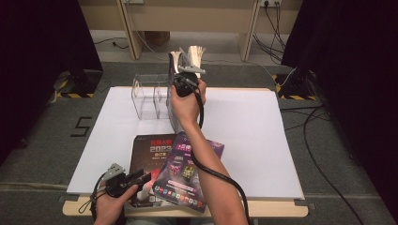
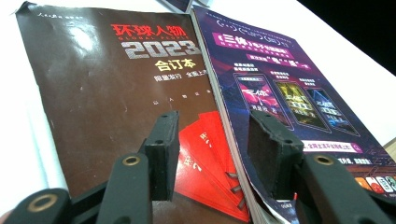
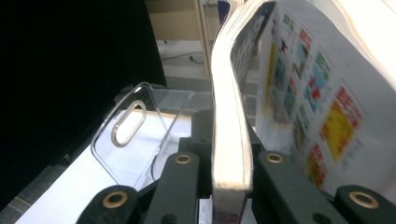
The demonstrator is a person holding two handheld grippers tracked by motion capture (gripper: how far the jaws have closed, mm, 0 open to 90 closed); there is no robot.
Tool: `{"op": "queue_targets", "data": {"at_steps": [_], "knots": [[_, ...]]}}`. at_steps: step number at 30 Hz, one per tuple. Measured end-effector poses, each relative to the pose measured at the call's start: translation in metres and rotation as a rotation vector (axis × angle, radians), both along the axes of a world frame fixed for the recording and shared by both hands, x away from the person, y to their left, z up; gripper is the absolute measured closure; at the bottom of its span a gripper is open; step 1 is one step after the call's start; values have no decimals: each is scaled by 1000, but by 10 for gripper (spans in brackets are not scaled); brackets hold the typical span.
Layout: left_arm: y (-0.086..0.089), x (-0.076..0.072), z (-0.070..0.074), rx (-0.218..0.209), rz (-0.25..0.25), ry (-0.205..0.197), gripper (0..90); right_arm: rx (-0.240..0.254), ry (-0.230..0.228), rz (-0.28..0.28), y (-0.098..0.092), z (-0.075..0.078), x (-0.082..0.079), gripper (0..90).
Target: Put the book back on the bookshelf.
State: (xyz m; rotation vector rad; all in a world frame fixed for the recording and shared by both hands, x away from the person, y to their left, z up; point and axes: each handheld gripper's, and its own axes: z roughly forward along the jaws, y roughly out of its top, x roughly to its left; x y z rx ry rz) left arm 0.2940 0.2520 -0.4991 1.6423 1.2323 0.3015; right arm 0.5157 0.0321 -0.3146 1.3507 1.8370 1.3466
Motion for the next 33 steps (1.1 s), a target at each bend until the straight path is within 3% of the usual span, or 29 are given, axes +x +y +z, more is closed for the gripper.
{"op": "queue_targets", "data": {"at_steps": [14,24,33], "knots": [[1,0,1,-7,3,-1,536,-1,-80,-15,12,8,16,832],[1,0,0,-8,1,0,536,-24,-97,-54,22,-9,24,831],[-1,-1,0,-4,-5,-1,536,-28,-111,-79,24,-12,23,818]]}}
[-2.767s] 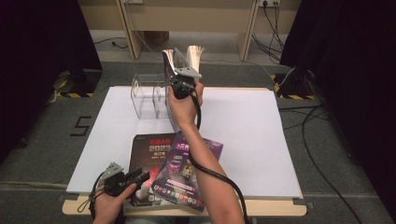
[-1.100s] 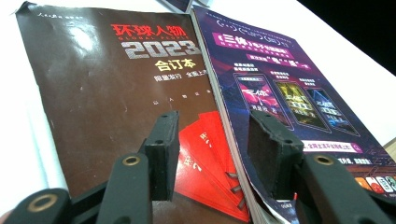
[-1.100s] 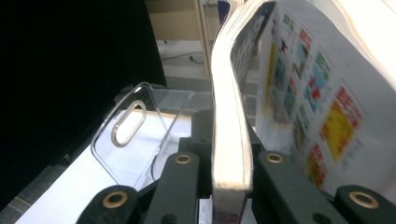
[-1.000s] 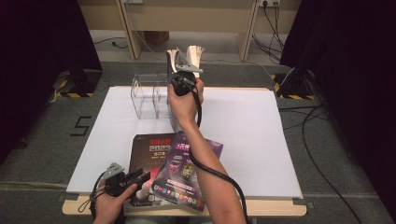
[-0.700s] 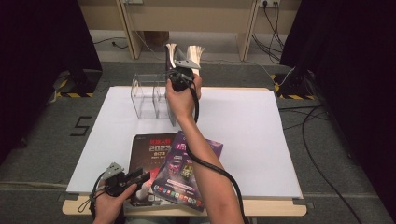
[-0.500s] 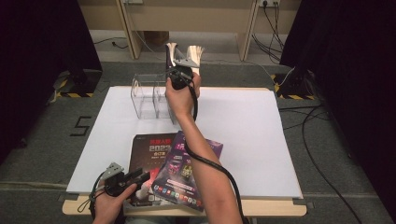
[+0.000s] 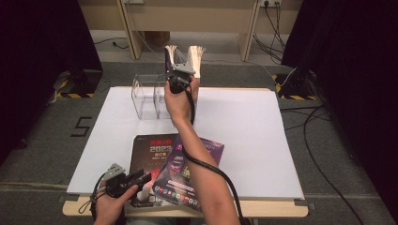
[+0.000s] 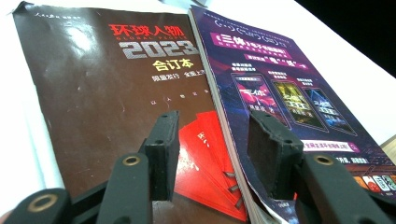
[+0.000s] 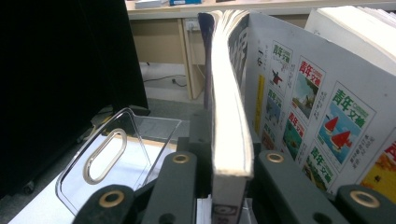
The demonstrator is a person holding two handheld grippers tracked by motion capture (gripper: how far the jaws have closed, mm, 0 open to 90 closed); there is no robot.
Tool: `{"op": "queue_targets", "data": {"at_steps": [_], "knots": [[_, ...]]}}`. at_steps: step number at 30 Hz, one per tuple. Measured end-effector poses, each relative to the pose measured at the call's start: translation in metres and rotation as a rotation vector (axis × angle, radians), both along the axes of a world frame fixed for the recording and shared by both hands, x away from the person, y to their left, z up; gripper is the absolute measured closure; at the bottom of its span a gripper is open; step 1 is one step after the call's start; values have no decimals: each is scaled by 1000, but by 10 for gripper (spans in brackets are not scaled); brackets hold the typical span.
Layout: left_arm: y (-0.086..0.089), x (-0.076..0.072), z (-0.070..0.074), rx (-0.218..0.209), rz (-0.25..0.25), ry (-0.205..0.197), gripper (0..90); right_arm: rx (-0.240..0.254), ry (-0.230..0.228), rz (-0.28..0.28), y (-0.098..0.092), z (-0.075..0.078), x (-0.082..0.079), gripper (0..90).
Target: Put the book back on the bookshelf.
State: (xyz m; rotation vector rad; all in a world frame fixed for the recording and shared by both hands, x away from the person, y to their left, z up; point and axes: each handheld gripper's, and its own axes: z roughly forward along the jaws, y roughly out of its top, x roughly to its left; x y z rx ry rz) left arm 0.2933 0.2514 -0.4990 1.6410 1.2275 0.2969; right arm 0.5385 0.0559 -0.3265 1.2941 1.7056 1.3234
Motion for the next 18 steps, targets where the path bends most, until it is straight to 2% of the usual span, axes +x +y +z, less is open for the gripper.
{"op": "queue_targets", "data": {"at_steps": [6,18], "knots": [[-1,0,0,2,-3,1,536,-12,6,15,-1,1,-2,768],[-3,0,-1,4,-4,2,536,-30,0,27,-7,1,-13,747]]}}
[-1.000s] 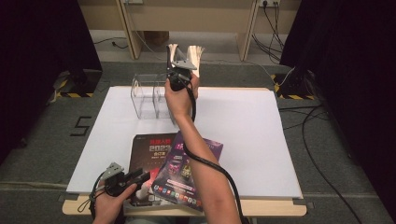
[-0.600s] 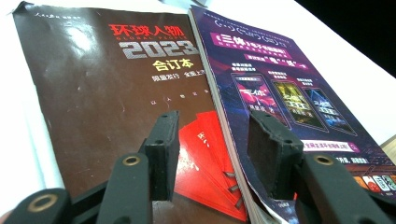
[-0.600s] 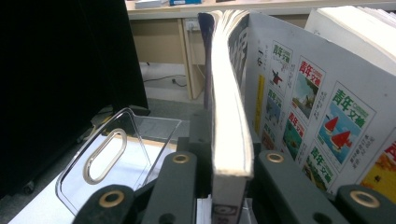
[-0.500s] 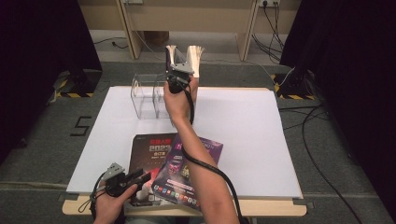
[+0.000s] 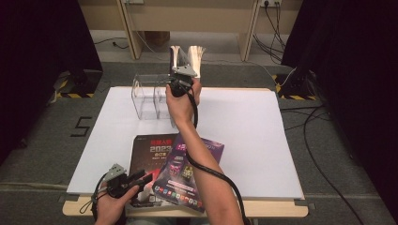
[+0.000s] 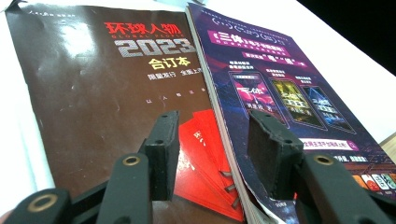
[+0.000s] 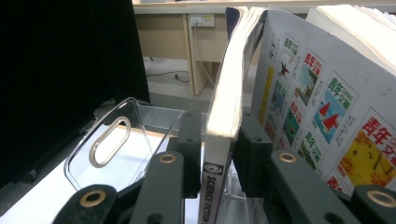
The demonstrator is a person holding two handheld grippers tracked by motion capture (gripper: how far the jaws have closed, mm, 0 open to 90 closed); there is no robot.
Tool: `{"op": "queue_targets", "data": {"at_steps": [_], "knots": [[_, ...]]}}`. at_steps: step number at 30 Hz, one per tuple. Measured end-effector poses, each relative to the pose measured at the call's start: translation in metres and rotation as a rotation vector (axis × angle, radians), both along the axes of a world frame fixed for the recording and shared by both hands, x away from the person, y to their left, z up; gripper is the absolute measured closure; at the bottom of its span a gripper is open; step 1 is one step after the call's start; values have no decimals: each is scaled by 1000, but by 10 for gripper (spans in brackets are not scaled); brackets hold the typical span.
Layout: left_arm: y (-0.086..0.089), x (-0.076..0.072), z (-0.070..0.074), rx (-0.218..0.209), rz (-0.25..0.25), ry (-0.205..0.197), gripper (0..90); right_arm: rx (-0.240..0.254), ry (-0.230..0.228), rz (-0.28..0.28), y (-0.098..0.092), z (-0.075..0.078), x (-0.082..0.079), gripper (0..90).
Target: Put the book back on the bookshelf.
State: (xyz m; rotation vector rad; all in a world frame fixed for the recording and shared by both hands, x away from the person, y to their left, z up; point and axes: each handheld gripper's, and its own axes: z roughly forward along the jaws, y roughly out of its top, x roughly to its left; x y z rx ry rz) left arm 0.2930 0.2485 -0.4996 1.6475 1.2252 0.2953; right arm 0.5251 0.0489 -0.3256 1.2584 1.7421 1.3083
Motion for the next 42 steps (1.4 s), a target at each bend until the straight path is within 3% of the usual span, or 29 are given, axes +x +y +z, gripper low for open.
{"op": "queue_targets", "data": {"at_steps": [21,42], "knots": [[-1,0,0,4,-3,-2,536,-9,-8,11,-9,-1,-16,747],[-7,-2,0,12,-27,-5,524,30,4,57,-32,-4,-47,691]]}}
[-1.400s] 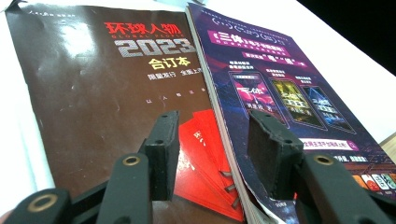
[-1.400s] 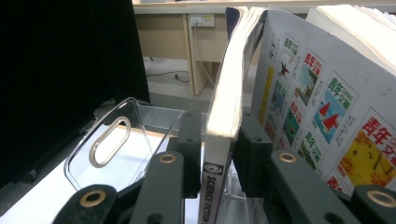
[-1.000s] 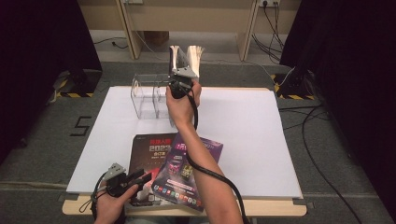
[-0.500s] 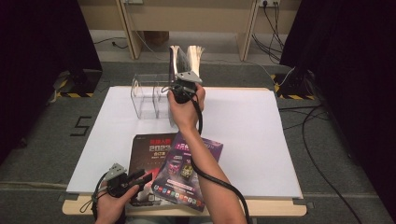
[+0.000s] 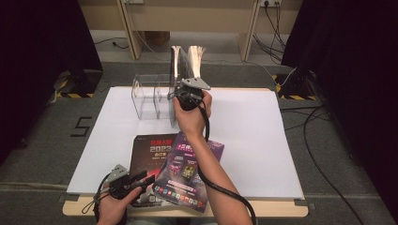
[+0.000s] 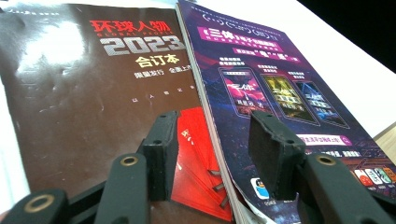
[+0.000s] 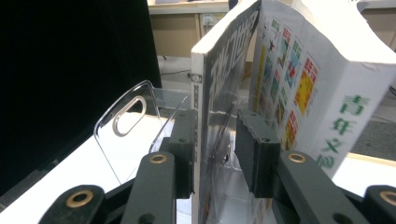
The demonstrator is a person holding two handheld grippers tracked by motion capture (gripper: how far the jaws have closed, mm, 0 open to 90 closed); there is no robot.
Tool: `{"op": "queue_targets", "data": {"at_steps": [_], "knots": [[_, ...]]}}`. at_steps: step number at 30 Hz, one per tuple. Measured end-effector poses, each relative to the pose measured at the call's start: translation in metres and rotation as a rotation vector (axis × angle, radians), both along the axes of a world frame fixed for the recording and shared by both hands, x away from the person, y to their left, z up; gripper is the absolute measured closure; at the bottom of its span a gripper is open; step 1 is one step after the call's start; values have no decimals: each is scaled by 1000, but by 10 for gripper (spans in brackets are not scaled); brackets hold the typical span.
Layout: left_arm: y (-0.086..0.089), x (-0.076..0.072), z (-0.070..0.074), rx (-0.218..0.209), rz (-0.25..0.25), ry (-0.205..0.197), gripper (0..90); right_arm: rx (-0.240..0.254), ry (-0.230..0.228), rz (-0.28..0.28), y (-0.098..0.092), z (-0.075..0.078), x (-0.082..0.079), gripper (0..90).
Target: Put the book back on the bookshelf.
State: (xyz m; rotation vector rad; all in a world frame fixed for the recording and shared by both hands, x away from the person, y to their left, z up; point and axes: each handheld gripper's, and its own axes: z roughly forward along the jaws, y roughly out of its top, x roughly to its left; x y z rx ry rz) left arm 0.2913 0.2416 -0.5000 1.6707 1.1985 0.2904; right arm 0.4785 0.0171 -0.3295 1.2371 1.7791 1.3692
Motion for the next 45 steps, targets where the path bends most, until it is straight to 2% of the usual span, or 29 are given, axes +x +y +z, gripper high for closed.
{"op": "queue_targets", "data": {"at_steps": [12,19,24,34,45], "knots": [[-3,-1,0,1,-14,-2,524,5,21,18,-13,-9,-13,698],[-5,-1,0,6,-29,3,525,-8,59,19,-25,-16,-19,700],[-7,-1,-1,8,-35,7,525,-13,89,10,-38,-26,-23,701],[-9,-1,-2,13,-49,25,524,-35,172,-13,-64,-49,-28,697],[-10,1,-4,24,-63,43,519,-60,301,-52,-91,-91,-35,689]]}}
